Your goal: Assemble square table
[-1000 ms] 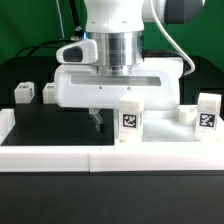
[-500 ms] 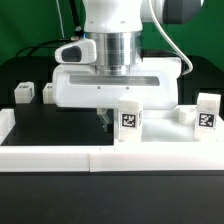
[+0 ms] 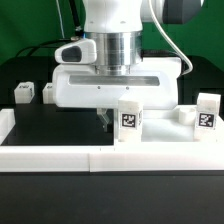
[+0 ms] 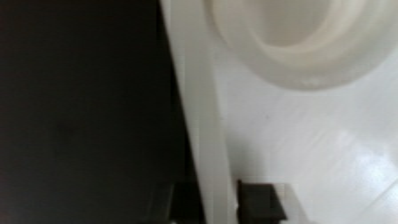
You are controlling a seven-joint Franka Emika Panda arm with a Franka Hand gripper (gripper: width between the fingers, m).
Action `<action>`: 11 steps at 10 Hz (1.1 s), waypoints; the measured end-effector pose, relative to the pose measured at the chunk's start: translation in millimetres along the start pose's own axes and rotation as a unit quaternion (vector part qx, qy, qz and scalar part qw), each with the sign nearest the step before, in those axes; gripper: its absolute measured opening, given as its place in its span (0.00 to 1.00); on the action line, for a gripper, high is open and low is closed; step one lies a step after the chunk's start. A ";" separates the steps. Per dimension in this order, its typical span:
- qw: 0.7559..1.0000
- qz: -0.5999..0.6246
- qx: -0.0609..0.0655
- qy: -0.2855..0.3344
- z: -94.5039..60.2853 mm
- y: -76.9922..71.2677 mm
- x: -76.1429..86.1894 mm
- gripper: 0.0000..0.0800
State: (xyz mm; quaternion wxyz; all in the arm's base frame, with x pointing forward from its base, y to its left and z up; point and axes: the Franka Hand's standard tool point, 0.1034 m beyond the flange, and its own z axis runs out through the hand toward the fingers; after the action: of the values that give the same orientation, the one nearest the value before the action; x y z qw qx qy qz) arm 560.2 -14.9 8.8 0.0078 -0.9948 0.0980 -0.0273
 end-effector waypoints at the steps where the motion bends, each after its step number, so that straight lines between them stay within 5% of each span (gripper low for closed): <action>1: 1.000 -0.015 0.001 0.001 -0.4 2.4 -0.5 0.10; 4: 0.995 -0.101 0.003 0.013 0.7 46.0 -5.0 0.08; 9: 0.969 -0.247 -0.011 0.023 0.5 50.6 -1.8 0.08; 11: 0.917 -0.397 -0.031 0.031 -1.4 36.3 3.7 0.08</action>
Offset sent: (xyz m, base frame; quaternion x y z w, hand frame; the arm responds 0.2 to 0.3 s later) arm -0.0192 -0.0238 -0.0067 0.0730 0.0464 -0.0900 0.9922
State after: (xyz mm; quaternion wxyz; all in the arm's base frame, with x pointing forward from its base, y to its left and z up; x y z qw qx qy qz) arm 556.7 -51.3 9.7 -0.0371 -0.9504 -0.3037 -0.0558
